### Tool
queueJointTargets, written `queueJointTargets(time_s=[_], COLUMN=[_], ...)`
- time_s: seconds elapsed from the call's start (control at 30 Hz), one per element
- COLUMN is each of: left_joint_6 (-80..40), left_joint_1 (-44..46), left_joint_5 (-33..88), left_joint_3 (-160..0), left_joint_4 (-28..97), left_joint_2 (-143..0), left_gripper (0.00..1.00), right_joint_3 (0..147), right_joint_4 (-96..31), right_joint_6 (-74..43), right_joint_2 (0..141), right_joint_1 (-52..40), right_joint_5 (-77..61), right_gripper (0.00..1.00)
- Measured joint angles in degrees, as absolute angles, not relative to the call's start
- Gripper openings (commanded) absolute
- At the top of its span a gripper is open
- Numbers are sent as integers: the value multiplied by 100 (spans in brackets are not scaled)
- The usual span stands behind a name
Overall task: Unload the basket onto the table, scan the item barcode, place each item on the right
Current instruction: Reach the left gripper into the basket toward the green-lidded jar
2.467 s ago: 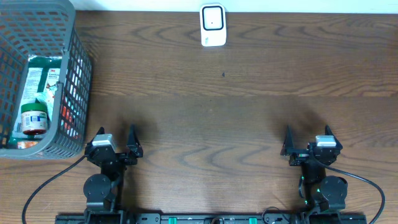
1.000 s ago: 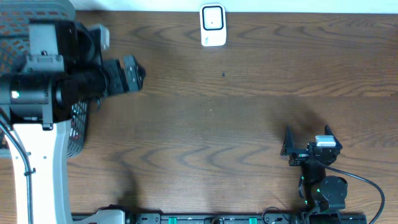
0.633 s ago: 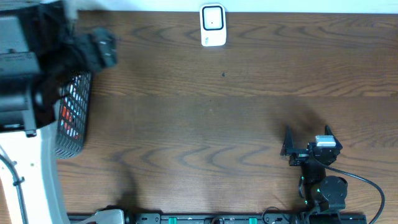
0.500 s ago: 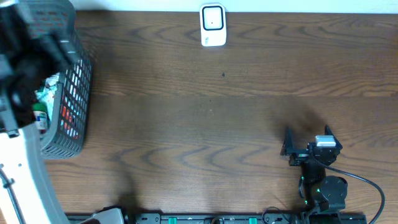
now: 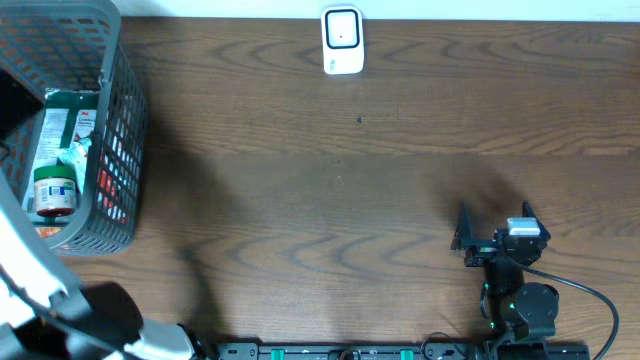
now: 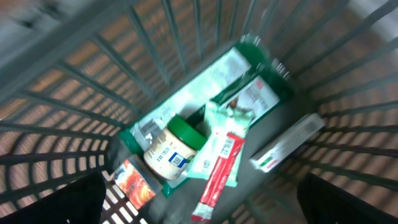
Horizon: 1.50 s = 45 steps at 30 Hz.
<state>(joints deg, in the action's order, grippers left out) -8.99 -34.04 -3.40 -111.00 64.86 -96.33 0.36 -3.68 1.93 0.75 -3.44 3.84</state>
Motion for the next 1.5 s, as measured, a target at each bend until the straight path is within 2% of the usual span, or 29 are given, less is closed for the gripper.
queueJointTargets(time_s=[0.4, 1.1, 1.2, 1.5], left_joint_6=[-176, 134, 137, 47], left_joint_1=[-3413, -4189, -4180, -4187], left_joint_5=[-340, -123, -80, 8], left_joint_3=[-11037, -10901, -10628, -10206], left_joint_4=[6858, 6954, 6818, 6622], left_joint_2=[-11356, -12376, -12383, -12405], left_gripper=[98, 100, 90, 74], right_joint_3=[36, 36, 36, 36], right_joint_4=[-368, -368, -368, -366], right_joint_6=[193, 193, 193, 193], right_joint_2=[73, 73, 73, 73], right_joint_1=[-344, -344, -344, -344], right_joint_5=[384, 384, 384, 381], right_gripper=[99, 99, 99, 99])
